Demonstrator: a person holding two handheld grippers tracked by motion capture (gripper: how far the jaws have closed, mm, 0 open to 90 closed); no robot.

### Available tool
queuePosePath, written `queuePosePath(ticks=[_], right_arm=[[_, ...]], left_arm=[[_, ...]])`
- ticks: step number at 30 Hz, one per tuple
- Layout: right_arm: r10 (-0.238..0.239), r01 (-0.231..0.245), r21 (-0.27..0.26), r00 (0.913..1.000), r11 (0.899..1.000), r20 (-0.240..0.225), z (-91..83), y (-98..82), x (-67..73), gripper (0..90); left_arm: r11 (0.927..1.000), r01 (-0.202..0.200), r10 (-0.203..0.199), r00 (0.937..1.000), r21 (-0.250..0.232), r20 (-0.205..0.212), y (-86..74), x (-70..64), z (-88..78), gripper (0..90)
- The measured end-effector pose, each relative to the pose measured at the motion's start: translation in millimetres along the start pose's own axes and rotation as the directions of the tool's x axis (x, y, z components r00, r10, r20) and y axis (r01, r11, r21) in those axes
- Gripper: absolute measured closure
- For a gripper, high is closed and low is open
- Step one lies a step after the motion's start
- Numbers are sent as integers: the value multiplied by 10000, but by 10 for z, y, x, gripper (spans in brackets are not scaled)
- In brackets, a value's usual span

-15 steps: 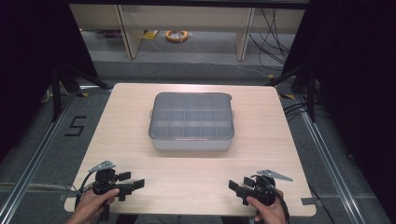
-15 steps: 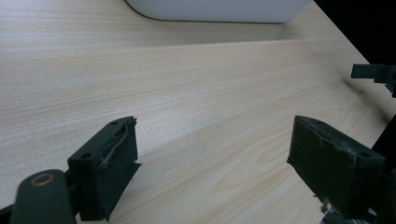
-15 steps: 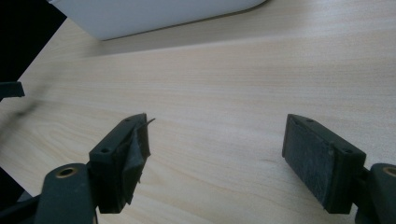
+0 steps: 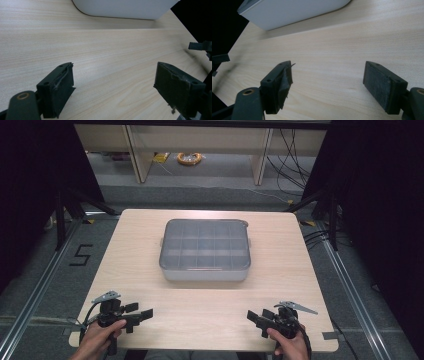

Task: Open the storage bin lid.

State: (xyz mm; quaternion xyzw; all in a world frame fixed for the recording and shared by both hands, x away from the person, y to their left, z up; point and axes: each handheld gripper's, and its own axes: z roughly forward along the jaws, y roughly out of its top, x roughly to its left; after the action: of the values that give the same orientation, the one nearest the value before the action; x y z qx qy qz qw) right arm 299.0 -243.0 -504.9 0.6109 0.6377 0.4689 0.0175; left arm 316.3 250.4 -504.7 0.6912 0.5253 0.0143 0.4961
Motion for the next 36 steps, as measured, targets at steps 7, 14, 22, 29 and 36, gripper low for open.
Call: queuePosePath(ticks=[7, 14, 22, 29, 36], right_arm=[[-201, 200, -157, 9998, 9997, -35, 15, 9, -26, 246], [291, -297, -297, 9994, 9991, -194, -2, 47, -41, 253], [721, -727, -435, 9973, 9964, -160, 55, 190, -93, 262], [-160, 141, -938, 9997, 9955, -197, 97, 391, -108, 268], [342, -371, -1106, 9990, 9932, -277, 99, 527, -119, 272]], left_arm=[[9997, 45, -46, 10000, -257, -65, 12, 13, 1, 150], [9982, 395, -389, 9991, -455, 145, 80, 42, 9, 150], [9985, 486, -480, 9985, -246, 251, 224, 69, 30, 150], [9988, 435, -426, 9985, -244, 345, 359, 51, 131, 150], [9993, 250, -237, 9988, -292, 428, 490, 26, 201, 151]])
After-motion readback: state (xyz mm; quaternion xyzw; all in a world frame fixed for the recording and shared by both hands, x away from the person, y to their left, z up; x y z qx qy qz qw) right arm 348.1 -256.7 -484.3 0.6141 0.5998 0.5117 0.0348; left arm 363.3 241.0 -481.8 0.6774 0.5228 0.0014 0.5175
